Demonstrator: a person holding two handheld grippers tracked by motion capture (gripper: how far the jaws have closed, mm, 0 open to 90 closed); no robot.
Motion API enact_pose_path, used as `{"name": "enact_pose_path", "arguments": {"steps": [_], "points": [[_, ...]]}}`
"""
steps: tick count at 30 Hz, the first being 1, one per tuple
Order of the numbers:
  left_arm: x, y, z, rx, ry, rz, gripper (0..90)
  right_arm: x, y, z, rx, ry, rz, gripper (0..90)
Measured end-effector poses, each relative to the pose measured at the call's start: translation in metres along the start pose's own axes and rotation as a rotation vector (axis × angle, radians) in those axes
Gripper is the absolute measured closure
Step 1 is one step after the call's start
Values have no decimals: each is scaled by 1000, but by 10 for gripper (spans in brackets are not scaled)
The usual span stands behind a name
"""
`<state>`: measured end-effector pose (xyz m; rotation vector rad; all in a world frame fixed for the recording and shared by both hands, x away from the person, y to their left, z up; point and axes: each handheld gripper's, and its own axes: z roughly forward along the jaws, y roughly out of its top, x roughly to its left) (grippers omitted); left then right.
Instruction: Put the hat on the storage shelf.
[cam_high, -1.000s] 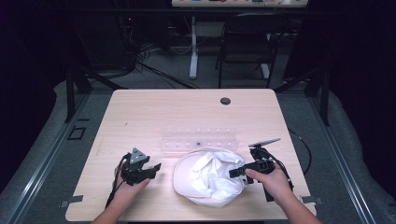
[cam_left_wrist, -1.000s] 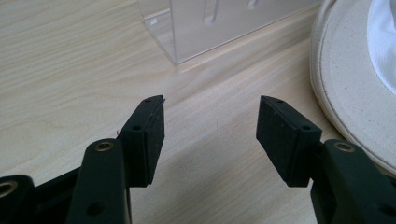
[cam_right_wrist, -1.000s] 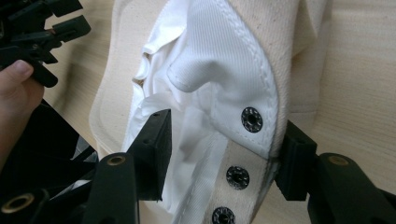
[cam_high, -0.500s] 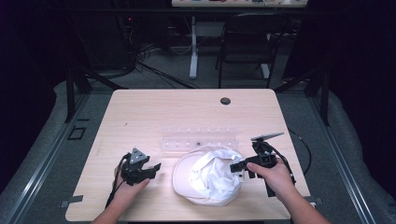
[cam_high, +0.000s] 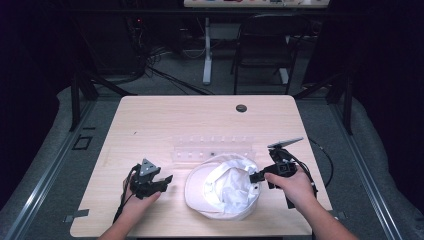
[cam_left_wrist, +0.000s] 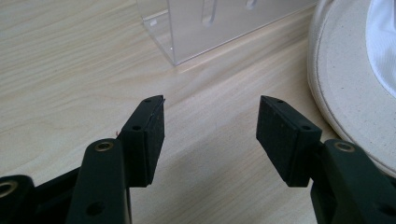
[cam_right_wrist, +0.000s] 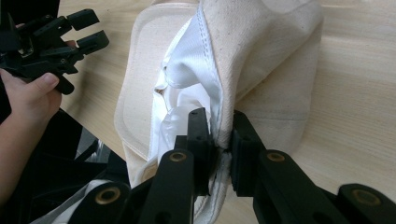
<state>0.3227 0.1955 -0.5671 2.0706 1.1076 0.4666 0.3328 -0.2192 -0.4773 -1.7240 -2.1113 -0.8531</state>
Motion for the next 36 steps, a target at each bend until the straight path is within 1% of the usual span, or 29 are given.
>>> {"name": "enact_pose_path", "arguments": {"steps": [1,2,4,5,6,7,8,10,12,13,14,15,17,18,19,20,21,22,23,26,27,28,30,31,32,34,36], "points": [[0,0,0,0,0,0,425,0,1,0,-1,-4,-12,812],[0,0,0,0,0,0,425,2,0,0,-7,-17,5,812],[0,0,0,-1,1,0,425,3,0,-1,-7,-23,1,813],[0,0,0,-1,1,1,425,3,1,-2,4,-27,-10,814],[0,0,0,-1,1,1,425,5,1,-2,-5,-38,-1,814],[0,0,0,-1,1,3,425,5,1,-3,1,-41,-4,814],[0,0,0,-1,1,3,425,6,3,-6,10,-52,-9,815],[0,0,0,0,1,6,425,7,3,-6,6,-54,-9,815],[0,0,0,-2,2,7,425,9,4,-11,15,-68,-14,815],[-1,0,0,-2,2,4,425,9,5,-14,16,-73,-26,816],[0,0,0,-1,2,7,425,9,5,-14,16,-73,-26,816],[-1,0,0,0,1,5,425,11,4,-14,0,-78,-11,816],[-1,0,0,0,0,3,426,13,6,-21,20,-79,-31,815],[-1,0,0,0,1,4,426,13,6,-21,20,-79,-31,815],[-1,0,0,-2,2,3,425,17,7,-26,23,-84,-22,816],[-2,0,0,-4,1,4,426,19,7,-26,7,-83,-14,815],[-2,0,0,-4,1,4,426,19,7,-26,7,-83,-14,815],[-2,0,0,-3,1,5,426,20,8,-30,22,-86,-23,816],[-2,0,0,-3,0,5,425,22,8,-31,10,-88,-12,816],[-2,0,0,-1,2,6,426,25,10,-38,16,-73,-25,817],[-2,0,0,-1,1,6,426,27,11,-39,4,-74,-15,817],[-2,0,0,-1,1,6,426,29,12,-41,14,-72,-28,818],[-2,0,0,1,2,6,426,30,12,-42,12,-71,-25,818],[-2,0,0,1,1,6,426,31,13,-44,27,-68,-40,818],[-2,0,0,1,1,7,426,32,13,-44,10,-70,-34,818],[-2,0,0,0,2,6,426,35,14,-46,4,-69,-32,819],[-2,0,0,0,2,5,425,36,16,-49,21,-73,-50,819]]}}
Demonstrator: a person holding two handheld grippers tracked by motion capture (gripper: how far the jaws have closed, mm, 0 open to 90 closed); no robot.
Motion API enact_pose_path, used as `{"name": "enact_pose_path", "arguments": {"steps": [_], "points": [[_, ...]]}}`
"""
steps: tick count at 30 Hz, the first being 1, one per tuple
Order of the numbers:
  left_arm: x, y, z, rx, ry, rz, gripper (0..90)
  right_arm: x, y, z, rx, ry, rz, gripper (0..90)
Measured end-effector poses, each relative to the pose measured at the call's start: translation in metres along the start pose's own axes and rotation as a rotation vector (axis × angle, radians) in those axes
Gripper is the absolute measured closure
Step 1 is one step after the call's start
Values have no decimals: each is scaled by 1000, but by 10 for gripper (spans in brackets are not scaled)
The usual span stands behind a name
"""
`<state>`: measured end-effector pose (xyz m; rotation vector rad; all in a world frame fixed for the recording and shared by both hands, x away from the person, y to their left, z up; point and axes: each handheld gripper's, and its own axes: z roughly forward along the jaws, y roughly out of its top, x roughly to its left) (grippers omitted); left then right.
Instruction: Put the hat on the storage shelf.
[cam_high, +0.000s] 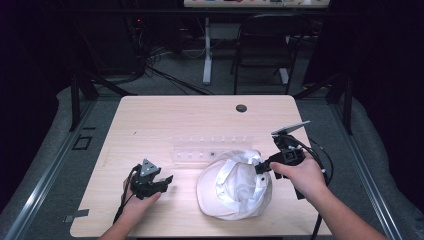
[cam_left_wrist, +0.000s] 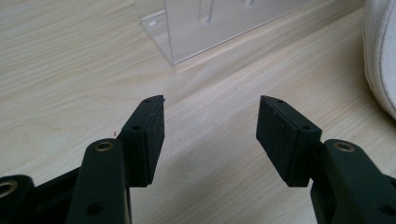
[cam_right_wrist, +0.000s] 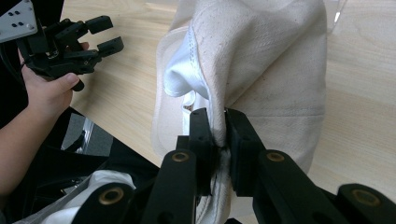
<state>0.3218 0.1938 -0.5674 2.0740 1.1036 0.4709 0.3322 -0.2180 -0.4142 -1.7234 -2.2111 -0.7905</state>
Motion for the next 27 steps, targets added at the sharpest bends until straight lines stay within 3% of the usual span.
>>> {"name": "enact_pose_path", "arguments": {"steps": [13,16,27], "points": [[0,0,0,2,1,-1,426,14,5,-9,-4,35,2,819],[0,0,0,1,1,0,426,17,7,-13,-22,64,20,819],[0,0,0,1,1,0,426,19,10,-20,-38,148,8,820]]}}
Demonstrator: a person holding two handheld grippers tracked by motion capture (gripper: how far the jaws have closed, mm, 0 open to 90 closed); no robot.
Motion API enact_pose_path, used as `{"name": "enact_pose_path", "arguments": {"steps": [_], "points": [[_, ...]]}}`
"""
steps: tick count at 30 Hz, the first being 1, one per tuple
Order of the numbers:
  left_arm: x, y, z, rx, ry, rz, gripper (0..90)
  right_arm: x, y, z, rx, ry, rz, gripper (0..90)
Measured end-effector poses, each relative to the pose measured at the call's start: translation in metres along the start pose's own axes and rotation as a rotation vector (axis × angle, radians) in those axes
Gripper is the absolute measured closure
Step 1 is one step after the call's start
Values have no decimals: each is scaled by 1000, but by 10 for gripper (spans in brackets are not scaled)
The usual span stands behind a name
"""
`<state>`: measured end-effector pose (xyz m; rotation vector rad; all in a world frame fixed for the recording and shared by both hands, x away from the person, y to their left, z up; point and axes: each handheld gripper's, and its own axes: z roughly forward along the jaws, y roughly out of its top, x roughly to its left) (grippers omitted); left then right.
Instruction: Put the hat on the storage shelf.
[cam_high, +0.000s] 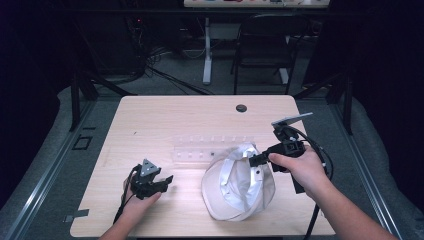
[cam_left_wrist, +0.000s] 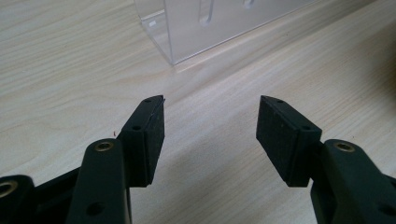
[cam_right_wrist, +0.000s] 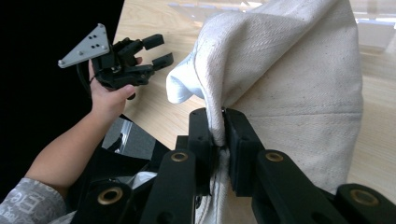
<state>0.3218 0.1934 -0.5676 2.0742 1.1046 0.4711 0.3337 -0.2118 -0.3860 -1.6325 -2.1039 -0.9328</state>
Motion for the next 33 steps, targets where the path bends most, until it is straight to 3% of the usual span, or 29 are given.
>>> {"name": "enact_pose_path", "arguments": {"steps": [12,15,17,18,26,33], "points": [[0,0,-1,-4,0,4,426,6,0,-6,-49,84,-12,821],[0,0,-1,-4,-1,4,426,9,0,-11,-83,136,-29,821],[0,0,-1,-7,0,3,425,9,0,-12,-89,143,-38,821],[-1,1,0,-9,0,4,426,10,0,-15,-119,173,-37,822],[-6,1,1,-9,-5,24,426,9,4,-27,-200,216,-44,822],[-9,2,1,-20,-22,28,438,10,11,-29,-229,248,-41,822]]}}
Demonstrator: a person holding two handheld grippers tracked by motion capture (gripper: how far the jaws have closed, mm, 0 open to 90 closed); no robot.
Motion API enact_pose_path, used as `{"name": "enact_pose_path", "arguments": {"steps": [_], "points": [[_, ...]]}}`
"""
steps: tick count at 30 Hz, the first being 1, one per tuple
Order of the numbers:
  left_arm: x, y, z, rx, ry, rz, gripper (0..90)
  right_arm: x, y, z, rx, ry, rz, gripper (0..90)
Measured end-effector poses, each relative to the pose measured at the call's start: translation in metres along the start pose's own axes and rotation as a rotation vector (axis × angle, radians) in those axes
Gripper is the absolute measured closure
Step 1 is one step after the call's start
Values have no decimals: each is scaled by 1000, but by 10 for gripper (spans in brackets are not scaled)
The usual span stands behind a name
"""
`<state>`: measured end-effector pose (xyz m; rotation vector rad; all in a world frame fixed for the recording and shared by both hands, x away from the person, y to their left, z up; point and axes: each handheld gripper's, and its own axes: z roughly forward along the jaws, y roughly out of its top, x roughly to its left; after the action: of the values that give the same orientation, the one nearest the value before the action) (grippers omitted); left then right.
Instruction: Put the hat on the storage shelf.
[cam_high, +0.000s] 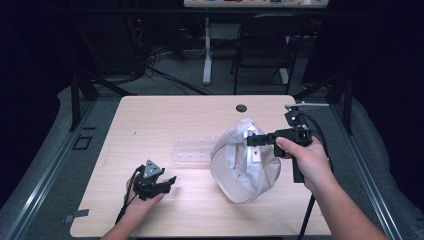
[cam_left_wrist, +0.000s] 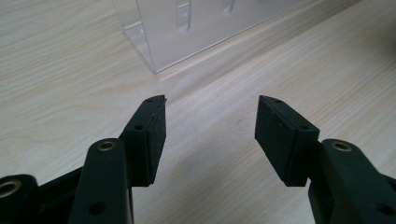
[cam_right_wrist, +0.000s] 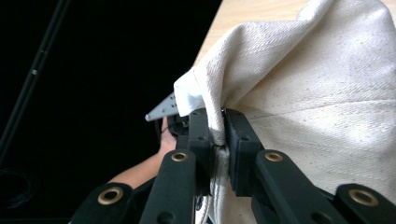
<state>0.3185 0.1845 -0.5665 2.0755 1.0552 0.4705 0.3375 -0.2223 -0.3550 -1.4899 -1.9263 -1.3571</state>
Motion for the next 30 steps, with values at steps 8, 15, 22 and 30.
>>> {"name": "enact_pose_path", "arguments": {"steps": [8,15,22,30], "points": [[-4,6,-4,-32,-29,-11,437,8,11,9,-27,15,-5,822],[-20,19,-10,-70,-89,26,438,17,26,14,-33,14,-20,821],[-32,32,-14,-96,-142,47,499,26,36,15,-55,4,-30,821],[-51,51,-11,-104,-104,127,452,31,46,18,-80,-6,-27,821]]}}
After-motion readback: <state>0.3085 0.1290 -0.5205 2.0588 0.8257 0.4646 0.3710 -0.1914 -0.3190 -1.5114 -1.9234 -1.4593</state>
